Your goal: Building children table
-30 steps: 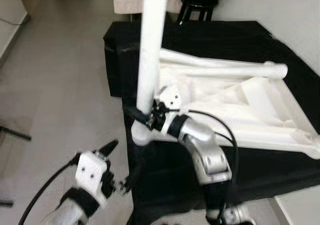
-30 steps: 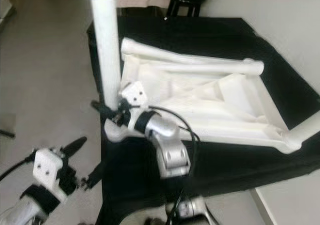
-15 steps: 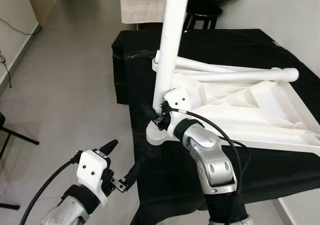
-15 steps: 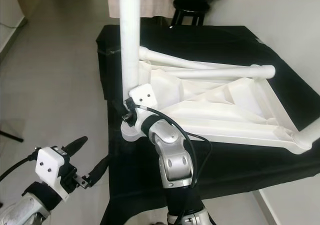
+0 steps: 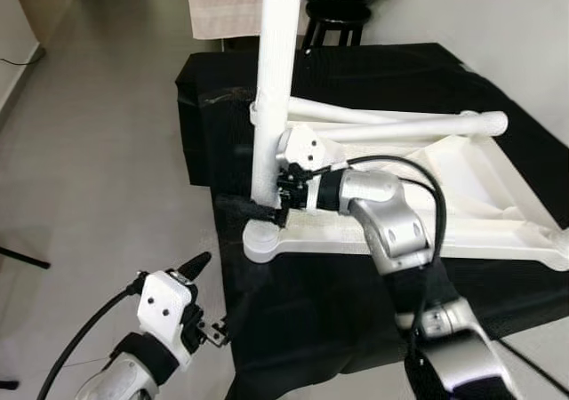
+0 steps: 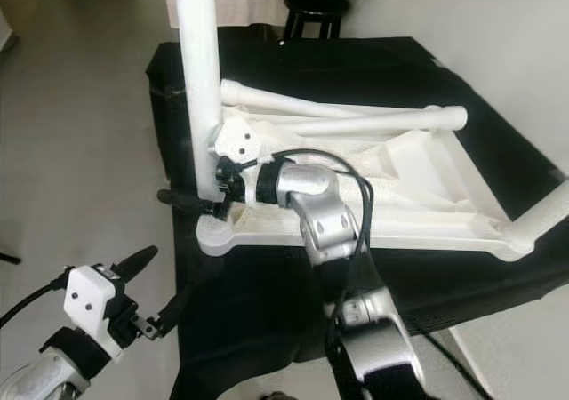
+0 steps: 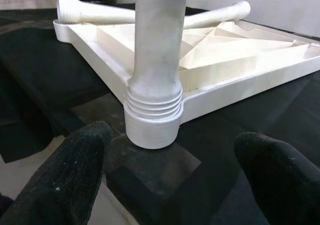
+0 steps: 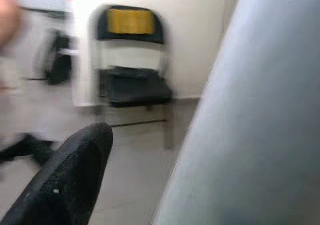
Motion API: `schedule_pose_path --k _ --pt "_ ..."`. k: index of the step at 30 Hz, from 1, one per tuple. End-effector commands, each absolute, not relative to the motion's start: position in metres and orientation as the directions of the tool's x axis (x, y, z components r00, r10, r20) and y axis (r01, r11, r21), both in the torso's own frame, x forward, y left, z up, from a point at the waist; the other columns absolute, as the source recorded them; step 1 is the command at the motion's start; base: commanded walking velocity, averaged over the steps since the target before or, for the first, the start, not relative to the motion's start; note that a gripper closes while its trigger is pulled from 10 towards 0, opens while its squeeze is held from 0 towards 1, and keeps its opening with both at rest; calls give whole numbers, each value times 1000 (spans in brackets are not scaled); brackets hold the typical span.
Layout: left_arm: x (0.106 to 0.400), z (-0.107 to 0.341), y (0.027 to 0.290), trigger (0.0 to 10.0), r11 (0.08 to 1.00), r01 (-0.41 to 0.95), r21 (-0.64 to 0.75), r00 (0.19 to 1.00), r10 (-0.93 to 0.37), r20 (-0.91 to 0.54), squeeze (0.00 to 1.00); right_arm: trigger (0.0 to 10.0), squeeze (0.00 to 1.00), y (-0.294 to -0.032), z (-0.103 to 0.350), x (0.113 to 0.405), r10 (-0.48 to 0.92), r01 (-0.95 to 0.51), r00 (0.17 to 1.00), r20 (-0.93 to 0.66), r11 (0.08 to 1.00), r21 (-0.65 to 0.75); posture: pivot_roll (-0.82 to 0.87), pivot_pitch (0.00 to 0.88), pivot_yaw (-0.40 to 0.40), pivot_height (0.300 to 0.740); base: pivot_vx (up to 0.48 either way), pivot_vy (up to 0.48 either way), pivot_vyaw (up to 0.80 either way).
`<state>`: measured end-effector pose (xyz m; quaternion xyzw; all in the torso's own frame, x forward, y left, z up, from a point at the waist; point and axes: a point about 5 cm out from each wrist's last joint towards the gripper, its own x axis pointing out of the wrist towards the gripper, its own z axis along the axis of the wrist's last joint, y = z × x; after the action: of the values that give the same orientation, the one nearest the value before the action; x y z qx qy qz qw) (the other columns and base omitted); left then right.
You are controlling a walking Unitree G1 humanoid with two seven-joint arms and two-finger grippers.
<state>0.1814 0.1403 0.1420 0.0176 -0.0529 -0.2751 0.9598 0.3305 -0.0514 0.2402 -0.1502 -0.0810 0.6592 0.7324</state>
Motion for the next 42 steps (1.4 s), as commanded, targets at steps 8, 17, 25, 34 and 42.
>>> schedule_pose_path --k 8,17,25,34,42 --pt "174 143 134 10000 839 542 47 834 -544 92 0 0 0 -30 241 334 977 -948 -174 -125 -201 -247 -53 140 -108 740 0 0 0" --pt "172 144 132 10000 821 569 39 816 -570 94 0 0 0 -52 235 341 974 -957 -191 -121 -212 -199 -43 153 -108 740 0 0 0" --pt "172 144 131 10000 817 576 36 811 -576 98 0 0 0 -85 215 345 993 -977 83 -87 63 -204 -55 153 -122 740 0 0 0" --pt "163 144 139 10000 823 556 119 824 -564 54 0 0 0 -142 137 305 261 -278 923 -283 960 -20 -78 156 -113 740 0 0 0" --pt "169 143 141 10000 783 603 153 788 -615 38 0 0 0 -156 142 302 201 -231 942 -268 969 -86 -86 142 -108 740 0 0 0"
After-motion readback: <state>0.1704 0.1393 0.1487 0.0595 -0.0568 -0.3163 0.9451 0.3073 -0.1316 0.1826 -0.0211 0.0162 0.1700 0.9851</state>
